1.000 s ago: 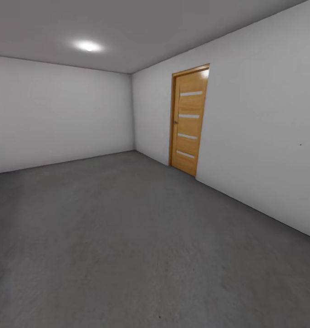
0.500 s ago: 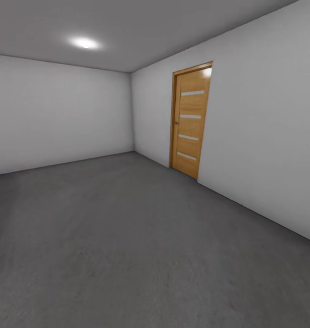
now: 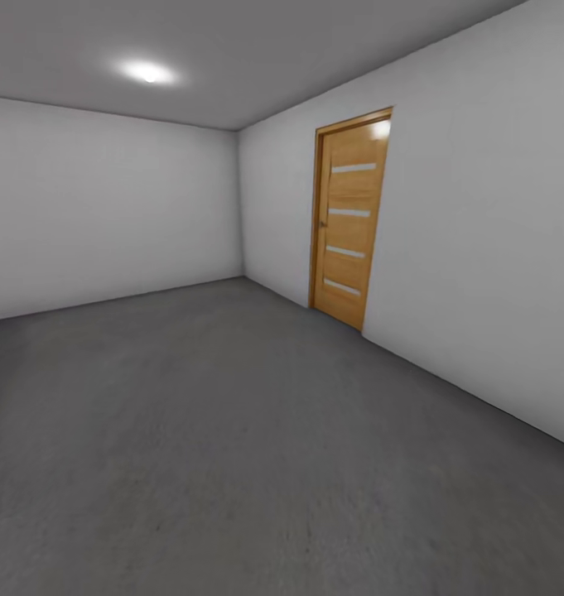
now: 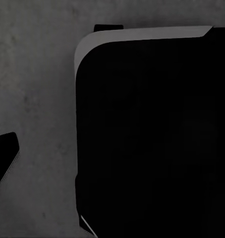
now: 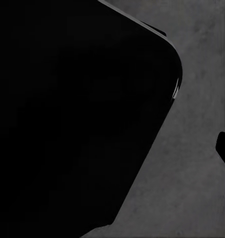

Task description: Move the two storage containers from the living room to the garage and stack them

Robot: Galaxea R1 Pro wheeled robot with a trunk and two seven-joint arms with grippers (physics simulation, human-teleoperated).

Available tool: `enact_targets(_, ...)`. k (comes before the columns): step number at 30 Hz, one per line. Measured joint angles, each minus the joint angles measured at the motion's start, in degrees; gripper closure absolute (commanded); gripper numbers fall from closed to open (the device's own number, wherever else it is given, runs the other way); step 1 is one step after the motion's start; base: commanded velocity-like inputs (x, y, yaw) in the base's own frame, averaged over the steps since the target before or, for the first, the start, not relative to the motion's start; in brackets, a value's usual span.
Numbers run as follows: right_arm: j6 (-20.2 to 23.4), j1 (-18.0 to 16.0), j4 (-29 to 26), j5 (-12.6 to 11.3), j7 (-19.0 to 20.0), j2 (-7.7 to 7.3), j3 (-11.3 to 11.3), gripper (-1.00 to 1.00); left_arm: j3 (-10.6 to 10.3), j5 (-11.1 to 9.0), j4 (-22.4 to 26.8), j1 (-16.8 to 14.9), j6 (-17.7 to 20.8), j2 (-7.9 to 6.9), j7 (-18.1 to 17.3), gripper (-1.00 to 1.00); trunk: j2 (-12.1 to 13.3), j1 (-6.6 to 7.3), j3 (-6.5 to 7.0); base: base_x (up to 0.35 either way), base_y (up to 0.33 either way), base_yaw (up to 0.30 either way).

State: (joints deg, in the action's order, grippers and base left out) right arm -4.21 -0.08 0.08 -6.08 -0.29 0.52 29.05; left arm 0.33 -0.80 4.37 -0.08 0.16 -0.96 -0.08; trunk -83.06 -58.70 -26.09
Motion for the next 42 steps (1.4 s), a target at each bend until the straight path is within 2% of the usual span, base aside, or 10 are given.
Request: enact_targets(42,0.00,0.00,0.00,0.00,0.53,0.00,-0.07,-1.00,0.01,0.00,-0.01,0.00,0.00,-0.09,0.00,-1.00,0.00,0.00,0.00,0.323,0.000,0.000)
